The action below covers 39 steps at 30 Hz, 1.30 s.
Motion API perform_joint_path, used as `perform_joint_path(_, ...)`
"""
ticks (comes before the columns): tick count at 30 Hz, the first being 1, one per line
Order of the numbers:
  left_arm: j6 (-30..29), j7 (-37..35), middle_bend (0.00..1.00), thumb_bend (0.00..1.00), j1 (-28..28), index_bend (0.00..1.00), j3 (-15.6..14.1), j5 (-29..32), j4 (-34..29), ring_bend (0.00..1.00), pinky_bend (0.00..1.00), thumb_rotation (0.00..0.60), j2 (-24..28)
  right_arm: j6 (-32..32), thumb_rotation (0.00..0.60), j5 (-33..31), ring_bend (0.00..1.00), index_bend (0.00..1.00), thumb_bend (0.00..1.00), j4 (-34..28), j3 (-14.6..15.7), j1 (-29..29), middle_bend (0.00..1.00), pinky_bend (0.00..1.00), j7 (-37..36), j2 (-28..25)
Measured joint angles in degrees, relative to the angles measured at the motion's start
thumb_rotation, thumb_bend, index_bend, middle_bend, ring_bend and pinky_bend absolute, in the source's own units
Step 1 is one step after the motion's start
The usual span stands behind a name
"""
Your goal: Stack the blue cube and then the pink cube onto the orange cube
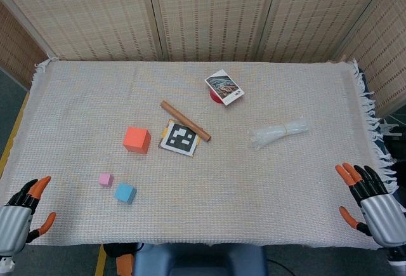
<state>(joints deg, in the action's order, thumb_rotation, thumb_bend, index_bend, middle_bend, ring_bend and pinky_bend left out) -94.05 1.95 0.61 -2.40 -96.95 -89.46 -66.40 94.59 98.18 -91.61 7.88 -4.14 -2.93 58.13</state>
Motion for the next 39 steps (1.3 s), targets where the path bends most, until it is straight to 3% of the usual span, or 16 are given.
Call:
perform_joint_path(5,0.44,0.6,0.14,0.35,0.35,0.02,-0.79,-2.11,0.23,0.09,0.32,0.6,-0.45,0.85,0.6,-0.8,0.0,0.0,0.24,-0.92,-1.11,1.07,0.0,0.0,0.75,-1.13)
perform_joint_path(8,1.72,0.65,0.19,0.37,1.4,0.0,-1.9,-5.17,0.91,0.12,0.41,0.6,-1.15,0.7,0.6,-1.15,0.0,0.0,0.24,-0.94,-1.36,1.47,0.0,0.0,0.64,-1.63)
perform_joint_path(10,3.89,1.02,0.34,0.38,2.65,0.0,-2.63,-7.14,1.17,0.28,0.55,0.6,-1.67,0.59,0.6,-1.56,0.0,0.0,0.24,-0.99,-1.66,1.62,0.0,0.0,1.29,-1.67)
perform_joint_path(13,8.16,3.45,0.71,0.38,4.76,0.0,-3.15,-8.29,0.88,0.65,0.86,0.6,-2.19,0.41,0.6,-2.25,0.0,0.0,0.24,-1.27,-2.57,1.94,0.0,0.0,2.81,-1.47)
perform_joint_path(16,12.16,7.57,0.96,0.38,6.95,0.0,-3.11,-8.81,0.13,0.88,1.0,0.6,-2.99,-0.66,0.6,-2.38,0.0,0.0,0.24,-1.65,-2.77,1.91,0.0,0.0,2.99,-1.47)
perform_joint_path(21,21.28,13.76,1.0,0.38,11.17,0.06,-1.87,-7.09,-1.07,1.0,1.0,0.6,-4.91,-3.53,0.6,-3.04,0.0,0.0,0.24,-2.37,-3.04,1.39,0.0,0.0,4.0,-1.48)
perform_joint_path(25,23.73,19.15,1.0,0.38,13.81,0.1,0.67,-5.24,-0.12,1.0,1.0,0.6,-7.86,-6.38,0.6,-4.23,0.0,0.0,0.24,-3.3,-3.09,0.9,0.0,0.0,4.63,-2.14)
perform_joint_path(30,26.16,20.48,1.0,0.38,16.37,0.12,2.22,-2.71,2.3,1.0,1.0,0.6,-9.92,-8.61,0.6,-5.25,0.0,0.0,0.24,-4.74,-3.14,0.55,0.0,0.0,4.43,-3.72)
perform_joint_path(39,31.56,24.75,1.0,0.38,19.46,0.2,2.68,2.23,4.2,1.0,1.0,0.6,-11.79,-8.79,0.6,-5.03,0.0,0.0,0.24,-5.38,-3.32,1.05,0.0,0.0,2.68,-4.76)
